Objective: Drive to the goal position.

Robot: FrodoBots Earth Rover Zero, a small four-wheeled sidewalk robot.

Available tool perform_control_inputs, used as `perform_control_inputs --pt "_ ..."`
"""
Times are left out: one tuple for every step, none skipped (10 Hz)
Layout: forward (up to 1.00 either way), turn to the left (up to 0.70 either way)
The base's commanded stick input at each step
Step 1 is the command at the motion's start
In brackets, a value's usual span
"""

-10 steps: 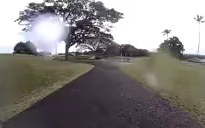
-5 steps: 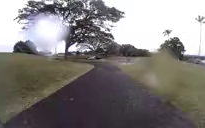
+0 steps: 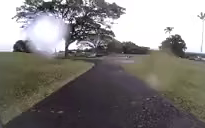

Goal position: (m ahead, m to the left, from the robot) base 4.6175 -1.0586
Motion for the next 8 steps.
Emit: perform_control_inputs --pt "0.85 0.00" --pt "0.85 0.00" --pt "0.85 0.00" --pt "0.85 0.00" --pt "0.85 0.00" --pt "0.85 0.00" --pt "0.85 0.00" --pt "0.85 0.00"
